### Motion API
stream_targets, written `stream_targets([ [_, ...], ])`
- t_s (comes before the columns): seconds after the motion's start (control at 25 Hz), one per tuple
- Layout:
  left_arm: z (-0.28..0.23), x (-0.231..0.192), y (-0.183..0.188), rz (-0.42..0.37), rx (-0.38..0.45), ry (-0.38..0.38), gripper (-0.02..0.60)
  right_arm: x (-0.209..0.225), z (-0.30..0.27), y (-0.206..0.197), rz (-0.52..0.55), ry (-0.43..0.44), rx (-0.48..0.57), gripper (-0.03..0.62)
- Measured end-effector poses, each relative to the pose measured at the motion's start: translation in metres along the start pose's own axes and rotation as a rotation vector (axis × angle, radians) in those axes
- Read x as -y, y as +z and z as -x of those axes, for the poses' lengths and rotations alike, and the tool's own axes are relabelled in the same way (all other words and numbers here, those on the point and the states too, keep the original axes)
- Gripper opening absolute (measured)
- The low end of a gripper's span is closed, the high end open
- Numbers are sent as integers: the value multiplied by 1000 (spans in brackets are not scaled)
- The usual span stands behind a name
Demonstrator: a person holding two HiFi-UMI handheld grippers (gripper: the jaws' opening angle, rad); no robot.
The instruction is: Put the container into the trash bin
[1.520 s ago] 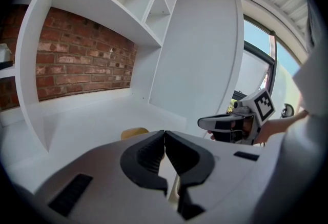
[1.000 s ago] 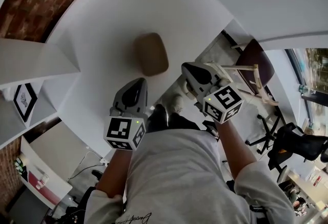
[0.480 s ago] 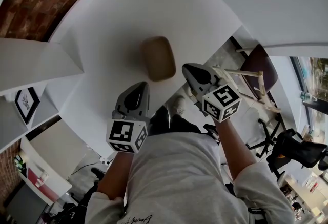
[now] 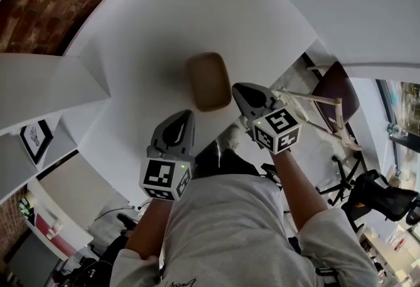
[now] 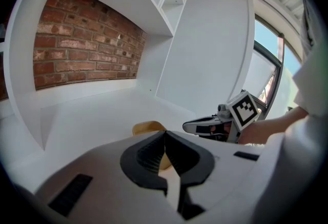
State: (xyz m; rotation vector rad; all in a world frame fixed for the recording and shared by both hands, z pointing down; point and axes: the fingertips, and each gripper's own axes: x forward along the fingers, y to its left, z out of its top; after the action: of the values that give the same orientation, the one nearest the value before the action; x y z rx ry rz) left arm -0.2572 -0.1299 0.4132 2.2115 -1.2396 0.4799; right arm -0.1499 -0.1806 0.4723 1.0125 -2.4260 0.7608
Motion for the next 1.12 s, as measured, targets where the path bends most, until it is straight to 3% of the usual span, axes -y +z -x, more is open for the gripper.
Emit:
stream_targets([
  [0.44, 1, -12, -8, 13, -22, 11, 15, 15, -24, -19, -17, -53, -63, 36],
  [0.6, 1, -16, -10, 22, -25, 15, 17, 19, -34, -28, -28, -57, -89, 107],
  [1.12, 4, -27, -15, 43, -32, 27, 15, 25, -52, -44, -35, -74, -165, 118],
])
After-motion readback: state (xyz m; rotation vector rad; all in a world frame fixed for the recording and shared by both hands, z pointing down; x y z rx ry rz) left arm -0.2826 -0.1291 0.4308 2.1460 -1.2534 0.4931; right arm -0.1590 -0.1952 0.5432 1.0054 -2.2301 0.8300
